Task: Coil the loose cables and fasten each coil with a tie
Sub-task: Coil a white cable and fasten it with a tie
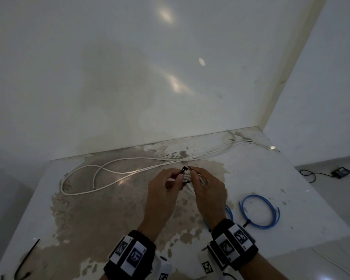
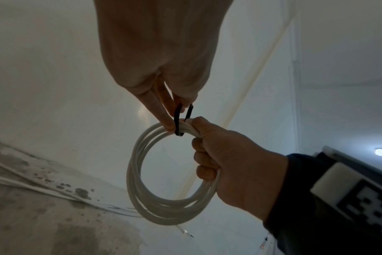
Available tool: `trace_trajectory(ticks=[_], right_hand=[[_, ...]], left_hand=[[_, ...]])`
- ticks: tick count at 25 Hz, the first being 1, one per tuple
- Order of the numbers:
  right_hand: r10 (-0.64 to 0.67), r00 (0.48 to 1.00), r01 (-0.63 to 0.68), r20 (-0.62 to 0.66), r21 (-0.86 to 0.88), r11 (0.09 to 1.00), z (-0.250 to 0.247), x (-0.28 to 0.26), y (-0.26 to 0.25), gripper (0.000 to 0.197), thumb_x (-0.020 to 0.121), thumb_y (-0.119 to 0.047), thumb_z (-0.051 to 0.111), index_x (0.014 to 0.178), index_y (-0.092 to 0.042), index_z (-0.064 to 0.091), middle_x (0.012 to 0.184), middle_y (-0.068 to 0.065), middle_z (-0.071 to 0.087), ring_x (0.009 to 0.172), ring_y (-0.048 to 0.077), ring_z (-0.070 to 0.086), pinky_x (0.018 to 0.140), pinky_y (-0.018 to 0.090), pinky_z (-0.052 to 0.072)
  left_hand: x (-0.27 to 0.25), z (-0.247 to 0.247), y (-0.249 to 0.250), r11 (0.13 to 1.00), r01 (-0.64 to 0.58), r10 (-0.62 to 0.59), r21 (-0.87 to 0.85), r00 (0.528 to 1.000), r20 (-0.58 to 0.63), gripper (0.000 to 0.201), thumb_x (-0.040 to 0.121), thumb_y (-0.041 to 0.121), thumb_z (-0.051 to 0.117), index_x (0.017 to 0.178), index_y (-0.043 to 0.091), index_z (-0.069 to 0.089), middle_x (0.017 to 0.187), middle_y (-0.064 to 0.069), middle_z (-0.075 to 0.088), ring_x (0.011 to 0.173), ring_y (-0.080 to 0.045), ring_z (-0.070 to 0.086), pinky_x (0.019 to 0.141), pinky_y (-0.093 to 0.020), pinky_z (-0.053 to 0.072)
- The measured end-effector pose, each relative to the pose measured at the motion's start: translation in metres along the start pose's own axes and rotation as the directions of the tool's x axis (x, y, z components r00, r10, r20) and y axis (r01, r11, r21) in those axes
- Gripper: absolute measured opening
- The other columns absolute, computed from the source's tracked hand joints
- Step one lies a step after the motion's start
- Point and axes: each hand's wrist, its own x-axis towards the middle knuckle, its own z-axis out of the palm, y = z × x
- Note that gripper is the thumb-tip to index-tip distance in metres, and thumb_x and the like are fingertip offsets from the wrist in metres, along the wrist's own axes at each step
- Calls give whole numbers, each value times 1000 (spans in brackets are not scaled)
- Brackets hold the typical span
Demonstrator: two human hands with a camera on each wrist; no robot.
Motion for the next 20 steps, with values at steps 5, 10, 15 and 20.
trace_trajectory(ticks=[5, 10, 15, 20], right_hand=[[2, 1000, -3, -17, -37, 999, -10, 0, 2, 20, 98, -35, 56, 109, -33, 72, 90, -14, 75, 75, 0, 66, 66, 19, 53], [-20, 999, 19, -27, -45, 999, -16, 0, 6, 24, 98, -40, 53, 108, -32, 73, 89, -12, 76, 75, 4, 68, 68, 27, 58], [-42, 999, 39, -26, -94, 995, -17, 0, 9, 22, 98, -37, 54, 109, -33, 73, 86, -11, 76, 68, 4, 66, 63, 25, 57], [-78, 996, 72, -36, -145, 987, -17, -3, 9, 28, 96, -42, 49, 107, -33, 73, 80, -11, 75, 62, 4, 64, 56, 21, 53]], left_hand=[[-1, 9, 9, 999, -14, 13, -43, 1000, -12, 15, 94, 16, 61, 96, 28, 69, 94, 2, 72, 82, -16, 73, 75, -31, 61], [-2, 14, 12, 999, -24, 24, -22, 1000, -5, 16, 94, 18, 61, 96, 32, 67, 94, 0, 72, 82, -16, 73, 74, -30, 61], [-2, 15, 7, 998, -26, 25, 59, 1000, 19, 16, 95, 21, 61, 105, 13, 71, 95, -3, 72, 83, -16, 72, 73, -35, 62], [-3, 12, 10, 995, -42, 38, 92, 998, 46, 16, 94, 20, 62, 106, 14, 70, 95, -3, 72, 82, -15, 72, 73, -35, 61]])
